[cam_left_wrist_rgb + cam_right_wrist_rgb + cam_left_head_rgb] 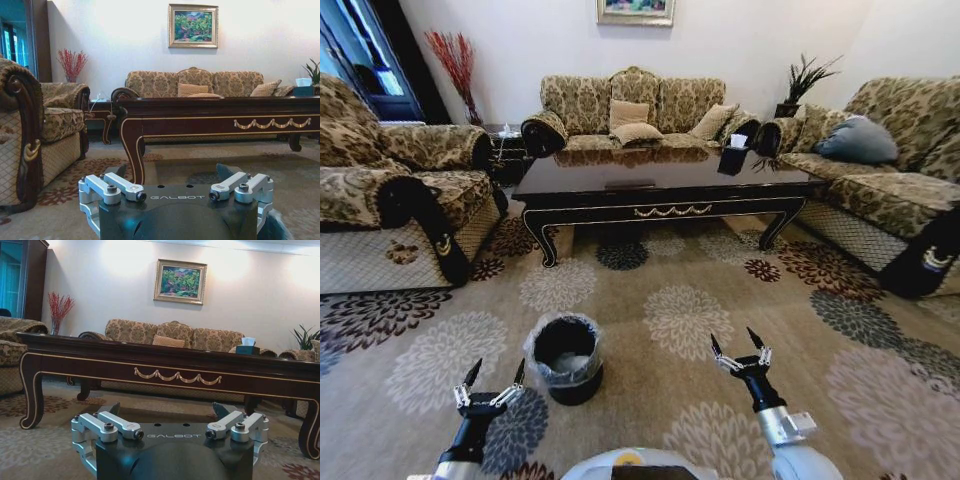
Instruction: Move to the front of the table and pick up the trash from the floor, then place it into the trash bin.
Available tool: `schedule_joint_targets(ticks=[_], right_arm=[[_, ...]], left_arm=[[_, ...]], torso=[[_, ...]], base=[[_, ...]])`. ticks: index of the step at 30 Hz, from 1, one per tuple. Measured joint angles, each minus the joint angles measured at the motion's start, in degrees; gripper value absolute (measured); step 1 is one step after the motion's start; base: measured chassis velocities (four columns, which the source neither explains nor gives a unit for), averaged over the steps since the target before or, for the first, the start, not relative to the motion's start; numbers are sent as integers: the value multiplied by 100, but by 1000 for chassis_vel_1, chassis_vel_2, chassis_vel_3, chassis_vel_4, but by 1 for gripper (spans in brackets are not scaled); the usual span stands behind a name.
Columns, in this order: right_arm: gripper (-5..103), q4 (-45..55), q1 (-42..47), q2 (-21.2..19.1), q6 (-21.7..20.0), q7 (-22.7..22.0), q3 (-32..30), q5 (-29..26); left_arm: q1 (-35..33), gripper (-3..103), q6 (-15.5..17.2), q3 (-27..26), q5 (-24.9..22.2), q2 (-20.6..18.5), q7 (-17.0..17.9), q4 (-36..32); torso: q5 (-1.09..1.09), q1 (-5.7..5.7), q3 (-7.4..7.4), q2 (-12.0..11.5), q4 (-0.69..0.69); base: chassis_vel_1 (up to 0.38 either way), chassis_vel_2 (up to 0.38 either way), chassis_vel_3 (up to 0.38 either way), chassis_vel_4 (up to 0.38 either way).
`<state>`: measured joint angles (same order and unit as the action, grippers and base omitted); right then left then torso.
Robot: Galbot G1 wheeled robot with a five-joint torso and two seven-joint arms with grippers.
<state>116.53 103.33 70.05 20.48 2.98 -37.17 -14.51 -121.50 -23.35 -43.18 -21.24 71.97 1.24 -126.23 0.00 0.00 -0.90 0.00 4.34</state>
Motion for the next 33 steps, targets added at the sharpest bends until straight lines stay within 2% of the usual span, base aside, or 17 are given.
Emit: schedule_joint_targets(ticks=[19,33], right_arm=[[100,0,1,0,-4,-5,0,-2],[100,1,-4,-1,-3,-8,1,-2]], left_arm=[[1,100,5,1,-1,0,2,-2],[3,100,6,1,-1,-1,2,-3]], torso=[[-1,-1,2,0,0],[0,0,-1,0,0]], base=[[260,-263,-251,258],[118,-119,-122,123]])
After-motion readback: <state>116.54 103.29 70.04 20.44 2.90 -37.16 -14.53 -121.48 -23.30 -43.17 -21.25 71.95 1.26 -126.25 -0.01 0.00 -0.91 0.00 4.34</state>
